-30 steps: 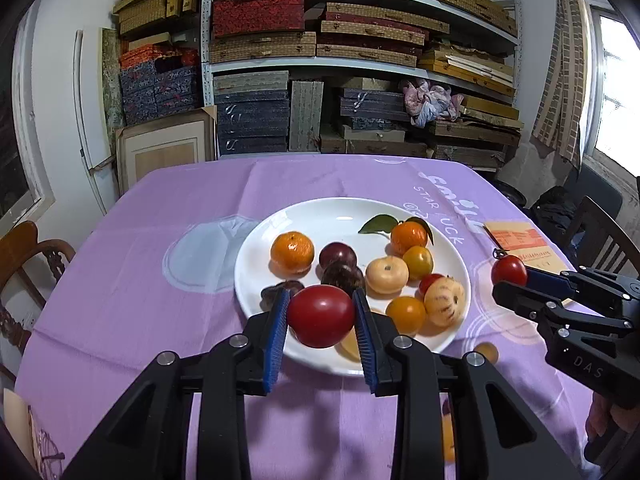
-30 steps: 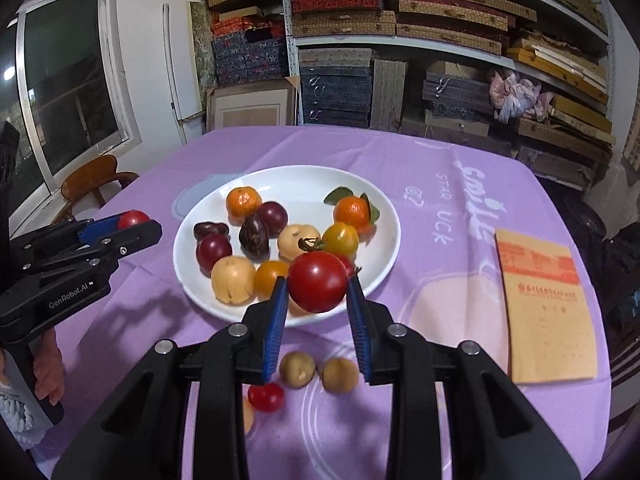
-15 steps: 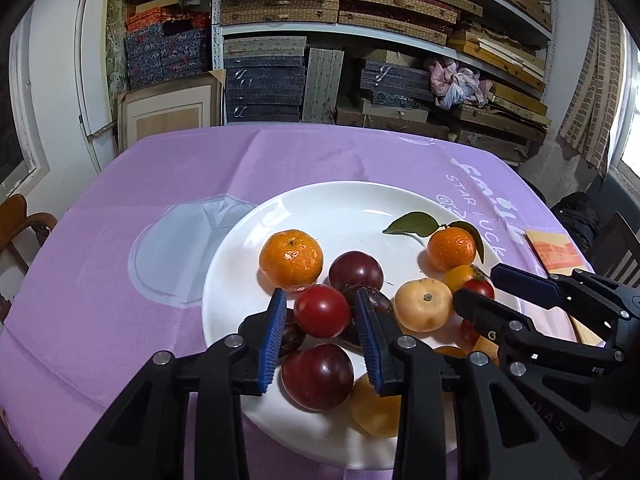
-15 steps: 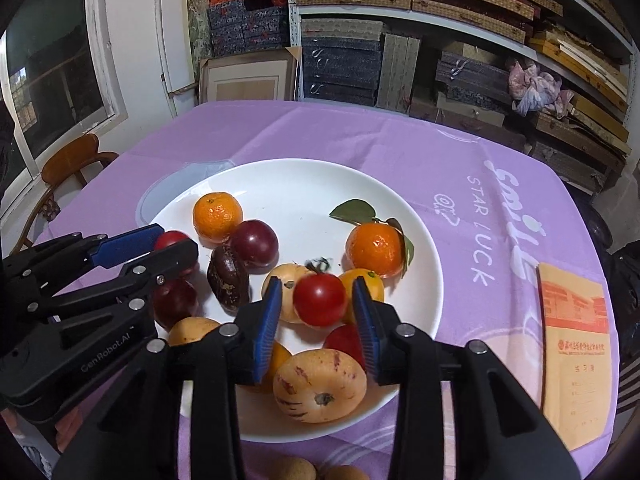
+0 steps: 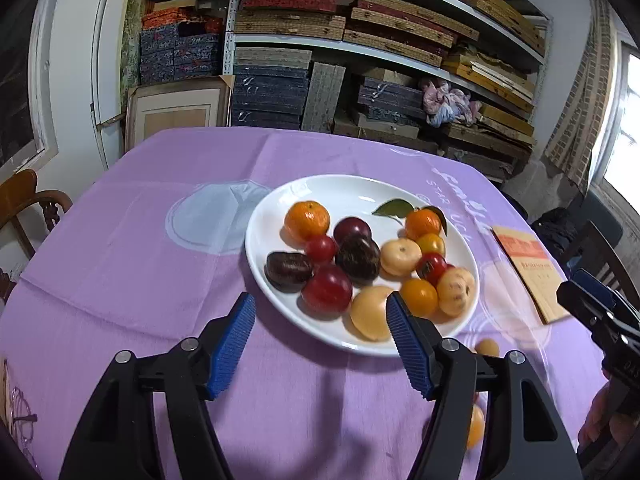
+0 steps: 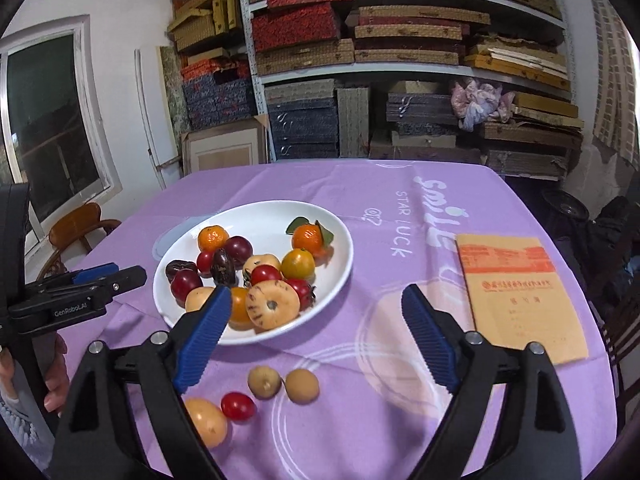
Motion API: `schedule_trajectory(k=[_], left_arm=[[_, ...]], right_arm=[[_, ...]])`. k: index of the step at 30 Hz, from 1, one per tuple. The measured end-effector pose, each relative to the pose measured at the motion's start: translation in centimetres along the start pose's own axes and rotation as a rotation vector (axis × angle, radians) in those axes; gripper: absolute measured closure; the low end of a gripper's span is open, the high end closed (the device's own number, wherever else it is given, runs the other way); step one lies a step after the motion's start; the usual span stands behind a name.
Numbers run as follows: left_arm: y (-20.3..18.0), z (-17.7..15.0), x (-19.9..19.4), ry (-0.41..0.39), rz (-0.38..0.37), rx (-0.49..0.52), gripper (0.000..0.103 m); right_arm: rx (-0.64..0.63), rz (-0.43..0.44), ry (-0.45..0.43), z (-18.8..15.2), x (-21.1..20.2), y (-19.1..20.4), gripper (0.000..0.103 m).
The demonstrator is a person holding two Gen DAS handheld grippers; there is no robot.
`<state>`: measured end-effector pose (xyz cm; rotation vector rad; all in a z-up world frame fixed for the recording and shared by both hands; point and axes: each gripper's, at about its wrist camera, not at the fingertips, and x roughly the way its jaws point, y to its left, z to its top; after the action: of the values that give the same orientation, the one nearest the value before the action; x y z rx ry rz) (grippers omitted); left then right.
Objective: Organize fruits
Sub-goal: 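Move both tools back toward the large orange-yellow tomato on the cloth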
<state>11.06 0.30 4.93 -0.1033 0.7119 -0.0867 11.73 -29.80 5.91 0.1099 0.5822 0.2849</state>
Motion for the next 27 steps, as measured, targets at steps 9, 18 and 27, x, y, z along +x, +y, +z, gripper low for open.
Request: schedule_trajectory(k=[9, 18, 27], left_arm=[[-7.2, -7.0, -2.9, -0.046, 0.062, 0.229, 0.017], [-11.5, -9.0, -0.7, -0.048, 0.080, 0.383, 0.017], [-8.8, -8.3, 1.2, 0.050, 0.018, 0.239, 0.012]], right_arm=[[0.208, 0.010, -0.004, -3.5, -1.8, -5.0, 0.009], [0.282, 0.035, -0.003, -3.4, -2.0, -6.4, 0.008], [0.259, 0.037, 0.010, -3.3, -1.8, -5.7, 0.008]])
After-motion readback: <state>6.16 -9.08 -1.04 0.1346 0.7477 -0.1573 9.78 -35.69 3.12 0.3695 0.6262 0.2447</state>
